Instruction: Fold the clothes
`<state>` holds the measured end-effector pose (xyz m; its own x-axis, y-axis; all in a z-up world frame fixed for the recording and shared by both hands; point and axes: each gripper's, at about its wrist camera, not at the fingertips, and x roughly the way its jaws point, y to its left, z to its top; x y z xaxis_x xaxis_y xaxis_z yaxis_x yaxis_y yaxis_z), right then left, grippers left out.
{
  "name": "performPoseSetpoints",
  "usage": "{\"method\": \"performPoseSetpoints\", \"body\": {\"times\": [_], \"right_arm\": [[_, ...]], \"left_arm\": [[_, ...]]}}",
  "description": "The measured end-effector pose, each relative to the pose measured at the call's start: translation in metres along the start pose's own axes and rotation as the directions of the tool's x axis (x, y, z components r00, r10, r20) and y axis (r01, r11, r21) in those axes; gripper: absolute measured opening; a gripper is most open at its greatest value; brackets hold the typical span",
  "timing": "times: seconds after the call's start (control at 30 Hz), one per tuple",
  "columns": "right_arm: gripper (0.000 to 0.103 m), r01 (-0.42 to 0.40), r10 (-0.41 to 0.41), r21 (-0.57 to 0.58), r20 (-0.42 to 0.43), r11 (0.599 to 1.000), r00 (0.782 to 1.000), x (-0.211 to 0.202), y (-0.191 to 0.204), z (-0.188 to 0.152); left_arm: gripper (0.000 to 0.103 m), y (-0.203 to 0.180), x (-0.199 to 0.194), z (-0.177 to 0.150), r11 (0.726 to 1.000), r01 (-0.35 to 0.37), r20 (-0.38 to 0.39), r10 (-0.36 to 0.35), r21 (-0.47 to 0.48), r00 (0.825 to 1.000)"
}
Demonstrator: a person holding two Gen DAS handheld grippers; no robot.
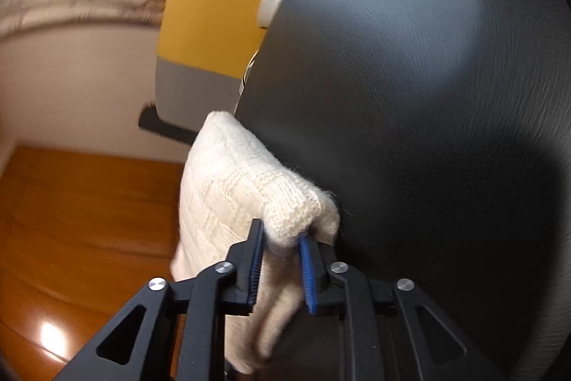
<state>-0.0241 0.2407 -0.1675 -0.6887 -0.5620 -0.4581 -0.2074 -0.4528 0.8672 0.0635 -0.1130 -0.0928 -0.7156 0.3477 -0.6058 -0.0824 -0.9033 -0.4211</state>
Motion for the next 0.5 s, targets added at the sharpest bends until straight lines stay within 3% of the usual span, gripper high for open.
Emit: {"method": "performPoseSetpoints", "body": {"times": [0.1, 0.2, 0.27, 0.33, 0.43, 0.5], "right_arm": [[0.025, 0.085, -0.085, -0.132, 0.01, 0.988, 0.996, -0.021, 0.013, 0.0], [0.025, 0.159, -0.138, -0.37, 0.084, 0.915, 0.987, -0.041, 0.052, -0.006], [0.025, 0.162, -0.129, -0.513, 0.1, 0.843, 0.987, -0.039, 0.081, -0.014], [0.025, 0.154, -0.113, -0.643, 0.104, 0.75, 0.988, -0.029, 0.11, -0.027], [0.025, 0.184, -0.137, -0.772, 0.126, 0.608, 0.982, 0.004, 0.141, -0.046], [0.023, 0.203, -0.17, -0.825, 0.132, 0.527, 0.977, 0.027, 0.151, -0.056]], "left_arm": [[0.008, -0.006, -0.014, 0.002, 0.999, 0.01, 0.008, -0.011, 0.048, 1.0], [0.008, -0.009, -0.044, 0.009, 0.998, 0.011, 0.101, -0.017, 0.057, 0.995], [0.01, -0.013, -0.063, 0.016, 0.998, -0.005, 0.191, -0.007, 0.063, 0.982], [0.021, -0.023, -0.068, 0.031, 0.997, -0.022, 0.253, 0.002, 0.076, 0.968], [0.027, -0.046, -0.055, 0.058, 0.992, -0.018, 0.299, -0.021, 0.125, 0.954], [0.03, -0.06, -0.036, 0.07, 0.98, -0.047, 0.285, -0.01, 0.192, 0.959]]}}
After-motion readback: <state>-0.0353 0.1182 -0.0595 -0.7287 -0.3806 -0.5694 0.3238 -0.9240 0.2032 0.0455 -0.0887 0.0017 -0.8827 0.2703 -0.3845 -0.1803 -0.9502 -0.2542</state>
